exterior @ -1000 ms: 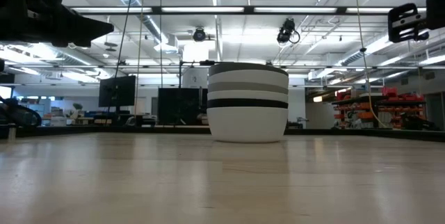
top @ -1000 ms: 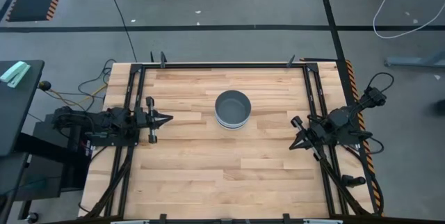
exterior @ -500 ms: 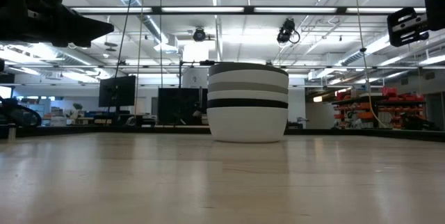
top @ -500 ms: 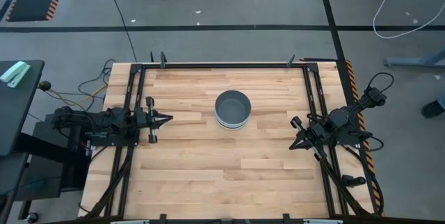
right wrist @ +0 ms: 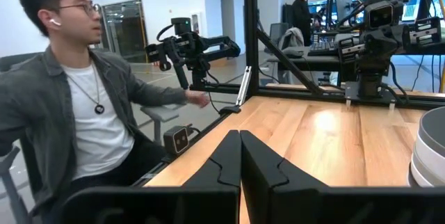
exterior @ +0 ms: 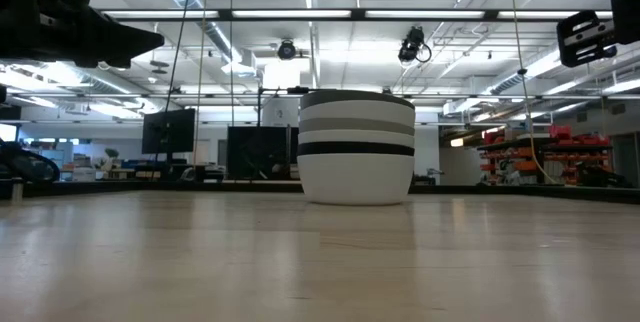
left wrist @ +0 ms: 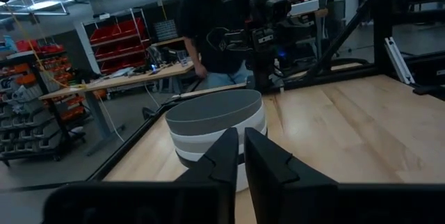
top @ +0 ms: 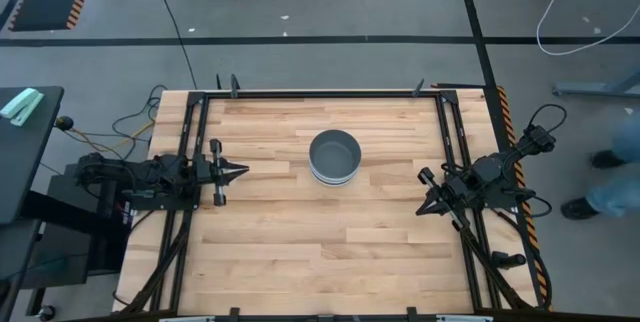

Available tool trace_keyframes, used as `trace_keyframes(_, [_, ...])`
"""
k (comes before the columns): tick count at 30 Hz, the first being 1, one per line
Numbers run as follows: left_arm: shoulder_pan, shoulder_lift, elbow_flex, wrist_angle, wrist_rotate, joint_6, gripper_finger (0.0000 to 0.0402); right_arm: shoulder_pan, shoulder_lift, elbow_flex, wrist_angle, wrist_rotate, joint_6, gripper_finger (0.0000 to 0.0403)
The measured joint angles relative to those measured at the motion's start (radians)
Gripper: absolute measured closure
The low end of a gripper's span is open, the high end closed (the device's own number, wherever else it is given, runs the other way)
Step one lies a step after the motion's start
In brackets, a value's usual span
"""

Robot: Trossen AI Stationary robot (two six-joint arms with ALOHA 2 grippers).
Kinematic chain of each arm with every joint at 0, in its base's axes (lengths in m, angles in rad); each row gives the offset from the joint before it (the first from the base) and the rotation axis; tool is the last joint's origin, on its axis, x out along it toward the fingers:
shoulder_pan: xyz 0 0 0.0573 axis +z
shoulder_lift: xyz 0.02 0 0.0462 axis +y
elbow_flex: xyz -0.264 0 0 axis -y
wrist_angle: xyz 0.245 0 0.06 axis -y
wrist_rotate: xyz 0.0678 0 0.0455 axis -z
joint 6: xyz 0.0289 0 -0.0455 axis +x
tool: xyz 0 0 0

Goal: Nest bowls inside each other
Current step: Return to Home Position

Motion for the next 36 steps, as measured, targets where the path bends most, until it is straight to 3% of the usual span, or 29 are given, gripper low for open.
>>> trace_keyframes(36, [0.000, 0.000, 0.000, 0.001, 0.000, -0.001, 0.0368, 0.000, 0.000, 0.000, 0.000, 0.000, 0.000, 0.0395])
